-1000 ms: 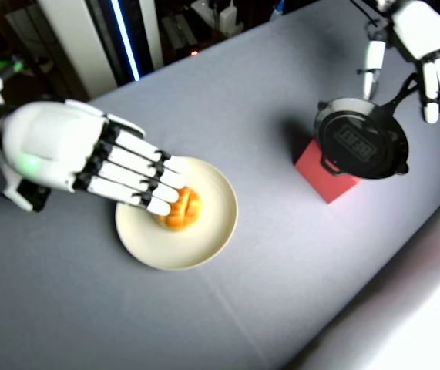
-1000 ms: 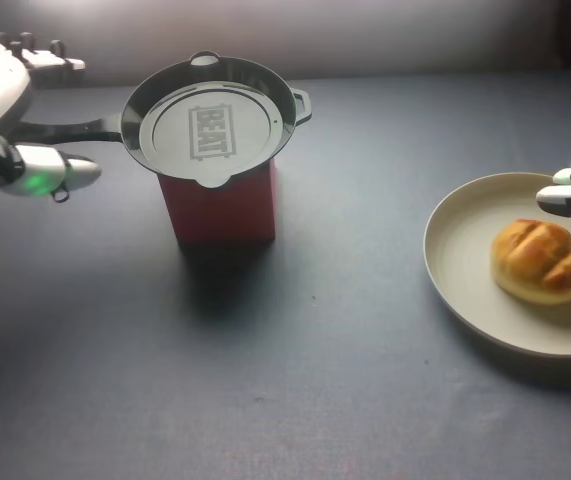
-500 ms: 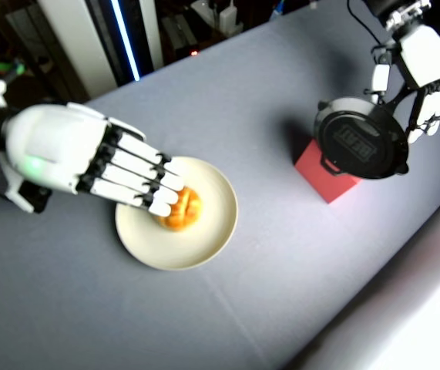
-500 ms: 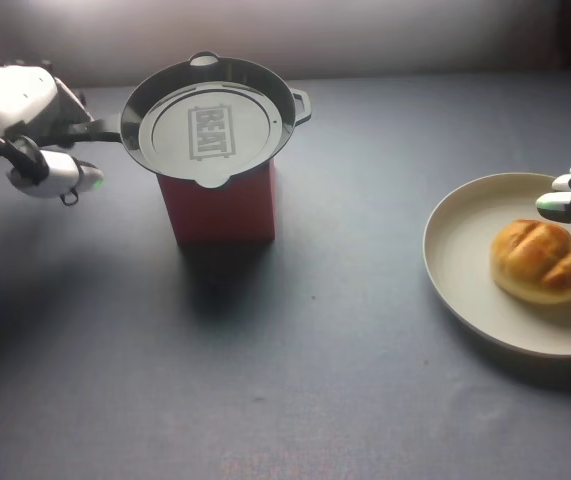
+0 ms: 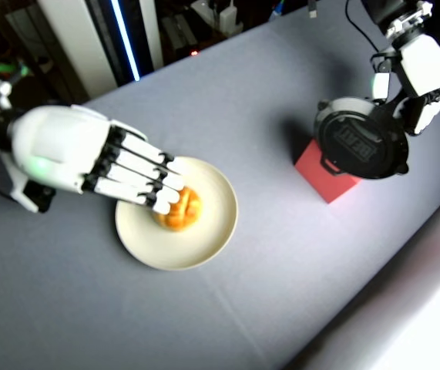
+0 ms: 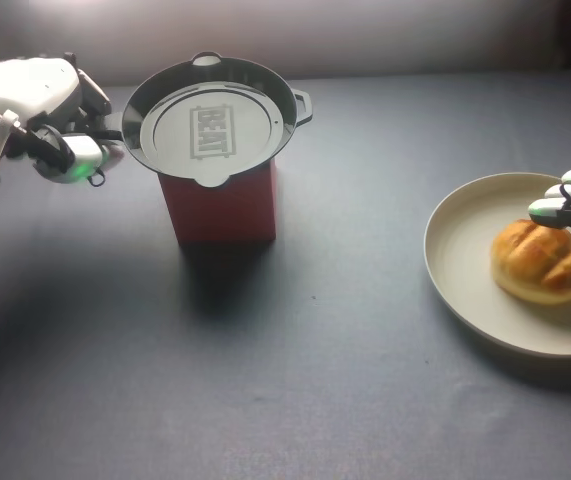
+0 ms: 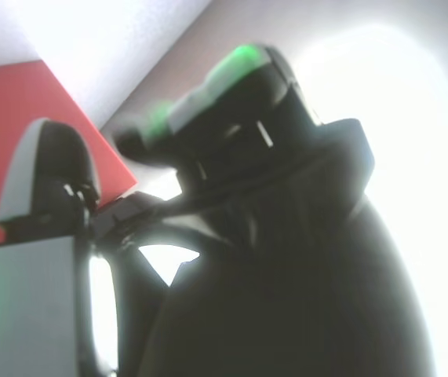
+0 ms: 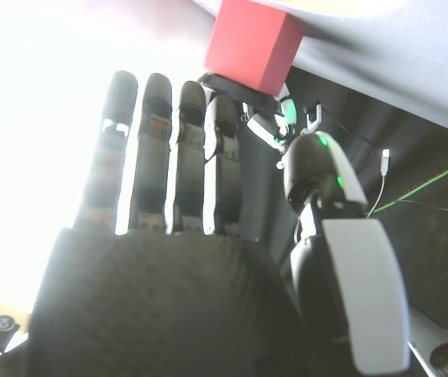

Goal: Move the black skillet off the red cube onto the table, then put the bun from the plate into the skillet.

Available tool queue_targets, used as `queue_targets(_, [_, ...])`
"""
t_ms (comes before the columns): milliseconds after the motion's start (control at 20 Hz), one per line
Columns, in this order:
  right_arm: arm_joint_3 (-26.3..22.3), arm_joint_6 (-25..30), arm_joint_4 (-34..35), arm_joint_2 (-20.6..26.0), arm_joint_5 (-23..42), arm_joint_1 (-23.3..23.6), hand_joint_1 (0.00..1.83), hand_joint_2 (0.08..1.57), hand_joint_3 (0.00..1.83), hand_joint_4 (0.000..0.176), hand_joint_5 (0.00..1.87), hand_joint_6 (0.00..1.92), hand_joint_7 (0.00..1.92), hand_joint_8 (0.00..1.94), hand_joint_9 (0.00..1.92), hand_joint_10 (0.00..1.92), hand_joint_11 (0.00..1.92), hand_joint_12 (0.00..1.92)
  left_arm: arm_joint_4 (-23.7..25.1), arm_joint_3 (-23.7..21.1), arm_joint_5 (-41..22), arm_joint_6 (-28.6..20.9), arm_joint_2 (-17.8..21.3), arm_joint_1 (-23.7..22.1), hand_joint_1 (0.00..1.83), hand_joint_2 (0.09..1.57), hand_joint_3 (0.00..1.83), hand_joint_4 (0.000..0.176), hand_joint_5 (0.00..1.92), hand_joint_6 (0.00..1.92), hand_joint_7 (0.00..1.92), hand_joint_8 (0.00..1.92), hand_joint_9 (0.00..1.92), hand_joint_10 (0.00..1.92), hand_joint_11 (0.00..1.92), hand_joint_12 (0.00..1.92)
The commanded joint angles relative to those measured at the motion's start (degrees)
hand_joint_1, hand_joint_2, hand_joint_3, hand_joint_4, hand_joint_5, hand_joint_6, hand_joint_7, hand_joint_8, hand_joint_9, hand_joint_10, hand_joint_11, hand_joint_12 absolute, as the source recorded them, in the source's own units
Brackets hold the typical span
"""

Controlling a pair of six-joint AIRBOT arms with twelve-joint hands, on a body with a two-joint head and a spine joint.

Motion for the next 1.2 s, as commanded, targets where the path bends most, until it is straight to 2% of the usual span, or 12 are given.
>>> queue_targets(0, [0.2, 0.2, 1.1, -0.1, 6.8, 0.6, 0.38, 1.36, 0.0, 0.0, 0.49, 0.0, 0.51, 0.0, 0.48, 0.01, 0.13, 0.86, 1.1, 0.0, -7.0, -1.4, 0.2, 0.3, 0.77, 1.37, 0.01, 0.053, 1.02, 1.92, 1.28, 1.92, 1.43, 1.92, 1.48, 1.92])
queue_targets(150, [0.2, 0.3, 1.2, -0.1, 6.8, 0.6, 0.34, 1.38, 0.0, 0.0, 0.48, 0.0, 0.5, 0.0, 0.45, 0.0, 0.09, 0.84, 1.9, -0.7, -8.9, -4.5, 0.4, 1.8, 1.08, 1.3, 0.0, 0.05, 1.16, 1.92, 1.36, 1.92, 1.51, 1.92, 1.55, 1.92])
queue_targets(250, [0.1, 0.3, 1.2, -0.1, 6.8, 0.5, 0.37, 1.38, 0.0, 0.0, 0.51, 0.0, 0.54, 0.0, 0.51, 0.01, 0.16, 0.82, 3.1, -1.3, -10.8, -7.6, 0.6, 2.8, 1.22, 1.28, 0.0, 0.046, 1.16, 1.92, 1.38, 1.92, 1.53, 1.92, 1.57, 1.92])
queue_targets(350, [0.1, 0.5, 1.2, -0.2, 6.8, 0.5, 0.37, 1.38, 0.0, 0.0, 0.52, 0.0, 0.56, 0.0, 0.52, 0.0, 0.19, 0.8, 5.1, -2.2, -13.7, -11.7, 0.9, 4.2, 1.27, 1.28, 0.0, 0.046, 1.17, 1.92, 1.39, 1.92, 1.55, 1.92, 1.59, 1.92])
queue_targets(500, [0.1, 0.6, 1.2, -0.3, 6.8, 0.4, 0.33, 1.4, 0.0, 0.0, 0.51, 0.0, 0.55, 0.0, 0.52, 0.0, 0.2, 0.75, 6.4, -4.6, -17.9, -13.4, 1.9, 5.8, 1.36, 1.24, 0.0, 0.039, 1.18, 1.92, 1.37, 1.92, 1.54, 1.92, 1.58, 1.92])
queue_targets(650, [0.1, 0.8, 1.3, -0.3, 6.7, 0.2, 0.3, 1.4, 0.0, 0.0, 0.52, 0.01, 0.56, 0.01, 0.53, 0.01, 0.22, 0.76, 8.1, -6.8, -21.9, -14.9, 3.1, 6.5, 1.32, 1.26, 0.0, 0.033, 1.2, 1.92, 1.38, 1.92, 1.53, 1.92, 1.56, 1.92])
queue_targets(700, [0.1, 0.9, 1.4, -0.3, 6.7, 0.2, 0.27, 1.39, 0.0, 0.008, 0.52, 0.0, 0.56, 0.0, 0.54, 0.01, 0.24, 0.77, 8.9, -7.8, -23.5, -15.5, 3.7, 6.6, 1.33, 1.25, 0.0, 0.032, 1.23, 1.92, 1.38, 1.92, 1.53, 1.92, 1.57, 1.92])
queue_targets(750, [0.1, 0.9, 1.4, -0.3, 6.7, 0.1, 0.25, 1.41, 0.0, 0.015, 0.52, 0.0, 0.57, 0.0, 0.55, 0.01, 0.26, 0.77, 9.7, -8.6, -24.9, -15.9, 4.2, 6.6, 1.31, 1.24, 0.0, 0.0, 1.24, 1.92, 1.41, 1.92, 1.55, 1.92, 1.58, 1.92])
queue_targets(850, [0.0, 0.9, 1.5, -0.3, 6.7, 0.0, 0.24, 1.41, 0.0, 0.019, 0.52, 0.0, 0.57, 0.0, 0.55, 0.01, 0.25, 0.77, 10.7, -9.8, -27.0, -16.3, 5.2, 6.6, 1.29, 1.25, 0.0, 0.0, 1.24, 1.92, 1.41, 1.92, 1.55, 1.92, 1.58, 1.92])
queue_targets(900, [0.0, 0.9, 1.5, -0.3, 6.6, 0.0, 0.23, 1.41, 0.0, 0.034, 0.51, 0.0, 0.56, 0.0, 0.54, 0.0, 0.24, 0.75, 11.3, -10.6, -28.2, -16.3, 5.8, 6.5, 1.32, 1.25, 0.0, 0.0, 1.23, 1.92, 1.4, 1.92, 1.55, 1.92, 1.58, 1.92])
queue_targets(950, [0.0, 0.9, 1.5, -0.3, 6.6, 0.0, 0.24, 1.41, 0.0, 0.036, 0.53, 0.0, 0.58, 0.0, 0.55, 0.0, 0.25, 0.75, 11.7, -11.2, -29.1, -16.3, 6.2, 6.4, 1.28, 1.25, 0.0, 0.0, 1.22, 1.92, 1.4, 1.92, 1.54, 1.92, 1.58, 1.92])
queue_targets(1150, [0.0, 0.9, 1.6, -0.3, 6.5, 0.0, 0.21, 1.44, 0.0, 0.022, 0.53, 0.0, 0.6, 0.0, 0.58, 0.0, 0.25, 0.8, 13.5, -13.3, -32.8, -16.6, 7.7, 6.2, 1.26, 1.26, 0.0, 0.0, 1.22, 1.92, 1.48, 1.92, 1.61, 1.92, 1.59, 1.92])
